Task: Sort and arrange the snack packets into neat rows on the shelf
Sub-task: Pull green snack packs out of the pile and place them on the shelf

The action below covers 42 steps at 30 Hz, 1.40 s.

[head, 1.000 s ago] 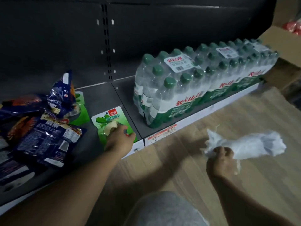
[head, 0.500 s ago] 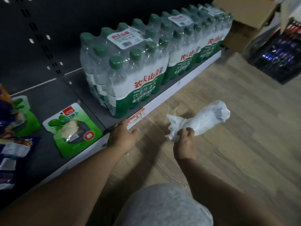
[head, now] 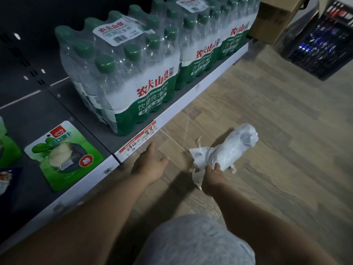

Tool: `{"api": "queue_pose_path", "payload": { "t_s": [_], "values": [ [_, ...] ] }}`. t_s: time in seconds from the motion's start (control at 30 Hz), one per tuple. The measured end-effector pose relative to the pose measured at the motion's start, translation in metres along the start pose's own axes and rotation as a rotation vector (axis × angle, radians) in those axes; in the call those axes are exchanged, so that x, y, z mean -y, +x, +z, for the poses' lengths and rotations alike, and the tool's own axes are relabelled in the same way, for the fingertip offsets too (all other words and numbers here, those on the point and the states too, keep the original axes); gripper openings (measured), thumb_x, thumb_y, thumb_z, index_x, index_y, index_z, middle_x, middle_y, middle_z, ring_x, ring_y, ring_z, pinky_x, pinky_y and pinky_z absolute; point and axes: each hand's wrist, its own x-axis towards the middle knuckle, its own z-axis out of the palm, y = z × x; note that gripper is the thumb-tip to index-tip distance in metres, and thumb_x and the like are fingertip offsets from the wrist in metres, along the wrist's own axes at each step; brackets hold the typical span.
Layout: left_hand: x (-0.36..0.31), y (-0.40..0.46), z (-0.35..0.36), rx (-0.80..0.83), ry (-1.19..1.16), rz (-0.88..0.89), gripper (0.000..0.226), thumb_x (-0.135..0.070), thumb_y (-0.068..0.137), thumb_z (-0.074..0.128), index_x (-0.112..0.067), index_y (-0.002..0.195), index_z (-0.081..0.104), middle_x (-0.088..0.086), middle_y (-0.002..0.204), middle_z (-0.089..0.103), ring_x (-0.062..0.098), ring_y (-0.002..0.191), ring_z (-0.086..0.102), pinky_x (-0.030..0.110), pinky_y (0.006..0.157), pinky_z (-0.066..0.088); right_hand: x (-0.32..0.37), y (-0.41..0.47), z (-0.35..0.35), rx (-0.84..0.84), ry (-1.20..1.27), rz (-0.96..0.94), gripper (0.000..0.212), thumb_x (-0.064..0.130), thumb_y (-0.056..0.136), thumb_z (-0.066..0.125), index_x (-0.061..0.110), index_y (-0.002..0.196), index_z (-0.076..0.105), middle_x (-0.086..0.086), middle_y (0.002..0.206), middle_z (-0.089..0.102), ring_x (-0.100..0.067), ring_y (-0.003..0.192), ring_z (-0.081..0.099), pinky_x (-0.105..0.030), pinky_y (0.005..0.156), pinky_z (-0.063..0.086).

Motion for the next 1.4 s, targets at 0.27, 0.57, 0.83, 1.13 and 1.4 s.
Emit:
{"api": "queue_pose_path", "payload": {
  "t_s": [0.27, 0.57, 0.83, 1.13, 1.4],
  "values": [
    [0.002, 0.0, -0.013, -0.068, -0.013, -0.004, 0.069, -0.038, 0.094, 0.052, -0.024, 0.151, 0.016, 0.011, 0.149, 0.038, 0.03, 0.133, 0.039, 0.037, 0.106, 0.034, 0.033, 0.001, -0.019, -0.215, -0.028, -0.077, 0.046, 0.022, 0.095, 0.046, 0.008, 0.138, 0.035, -0.016, 0.146, 0.03, -0.033, 0.13, 0.034, -0.041, 0.105, 0.031],
    [0.042, -0.012, -0.08, -0.495, -0.144, -0.153, 0.043, -0.032, 0.09, 0.057, -0.017, 0.13, 0.052, 0.012, 0.127, 0.056, 0.03, 0.114, 0.052, 0.034, 0.089, 0.042, 0.169, -0.049, -0.05, -0.331, 0.075, -0.834, 0.024, 0.034, 0.092, 0.053, 0.012, 0.092, 0.063, -0.012, 0.094, 0.065, -0.03, 0.087, 0.06, -0.036, 0.073, 0.048],
    [0.116, -0.04, -0.121, -0.593, -0.23, -0.414, 0.043, -0.034, 0.089, 0.055, -0.018, 0.129, 0.053, 0.015, 0.134, 0.046, 0.034, 0.123, 0.045, 0.033, 0.099, 0.038, 0.266, -0.062, -0.019, -0.089, 0.02, -0.813, 0.042, 0.036, 0.09, 0.059, 0.007, 0.119, 0.047, -0.017, 0.121, 0.054, -0.034, 0.111, 0.054, -0.033, 0.086, 0.042],
    [0.167, -0.049, -0.133, -0.522, -0.368, -0.522, 0.05, -0.032, 0.093, 0.051, -0.008, 0.137, 0.045, 0.015, 0.138, 0.049, 0.033, 0.122, 0.048, 0.032, 0.091, 0.04, 0.31, -0.055, 0.02, -0.066, 0.085, -0.601, 0.063, 0.038, 0.083, 0.068, 0.002, 0.126, 0.037, -0.018, 0.132, 0.047, -0.034, 0.123, 0.046, -0.036, 0.096, 0.04],
    [0.162, -0.037, -0.138, -0.574, -0.58, -0.549, 0.038, -0.022, 0.092, 0.055, 0.008, 0.115, 0.053, 0.028, 0.116, 0.058, 0.043, 0.106, 0.055, 0.041, 0.08, 0.046, 0.318, -0.05, 0.02, 0.129, 0.375, -0.529, 0.026, 0.012, 0.076, 0.074, 0.005, 0.101, 0.068, -0.013, 0.1, 0.069, -0.026, 0.096, 0.065, -0.027, 0.077, 0.05]
  ]
}}
